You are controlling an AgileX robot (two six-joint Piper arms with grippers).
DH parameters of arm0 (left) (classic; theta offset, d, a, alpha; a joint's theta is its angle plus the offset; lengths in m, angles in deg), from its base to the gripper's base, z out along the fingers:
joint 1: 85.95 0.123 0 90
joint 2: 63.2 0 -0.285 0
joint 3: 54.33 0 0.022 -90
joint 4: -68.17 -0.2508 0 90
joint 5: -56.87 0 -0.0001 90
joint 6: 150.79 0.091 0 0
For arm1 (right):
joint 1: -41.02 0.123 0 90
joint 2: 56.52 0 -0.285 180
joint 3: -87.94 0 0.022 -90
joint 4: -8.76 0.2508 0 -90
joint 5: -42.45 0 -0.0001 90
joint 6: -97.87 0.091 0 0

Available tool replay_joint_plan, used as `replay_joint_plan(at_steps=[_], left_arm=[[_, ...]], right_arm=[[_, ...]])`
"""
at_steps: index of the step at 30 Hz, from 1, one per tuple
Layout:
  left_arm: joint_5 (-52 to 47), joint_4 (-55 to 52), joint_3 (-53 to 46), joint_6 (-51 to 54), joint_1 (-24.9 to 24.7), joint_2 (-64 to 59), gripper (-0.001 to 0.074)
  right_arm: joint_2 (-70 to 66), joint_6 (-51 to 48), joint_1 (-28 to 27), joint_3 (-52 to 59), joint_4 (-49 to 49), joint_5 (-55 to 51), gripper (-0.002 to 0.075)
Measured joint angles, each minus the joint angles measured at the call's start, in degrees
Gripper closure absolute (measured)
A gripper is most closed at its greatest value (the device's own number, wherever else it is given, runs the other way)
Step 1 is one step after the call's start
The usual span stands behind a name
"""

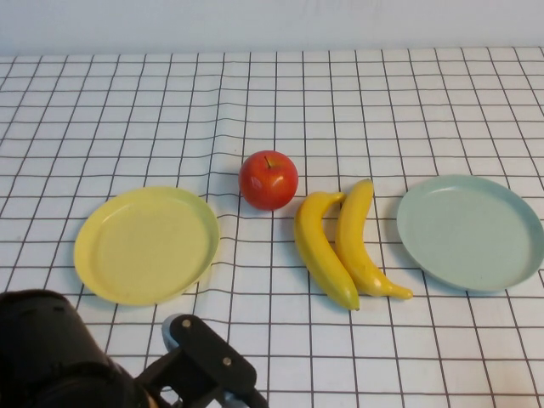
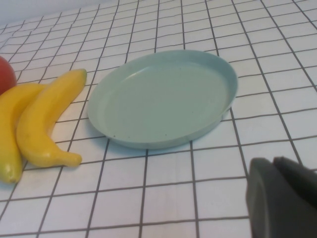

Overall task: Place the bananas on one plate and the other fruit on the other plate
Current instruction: Put one type of fruit in the left plate

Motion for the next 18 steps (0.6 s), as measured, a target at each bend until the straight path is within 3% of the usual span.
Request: replay_joint_plan(at_steps=[18], left_arm=[[6.4, -2.7, -0.4, -0.1, 0.0, -2.6, 0.0066]], right_arm=[[0.1, 0.0, 0.0, 0.0, 0.0, 0.0, 0.0741]])
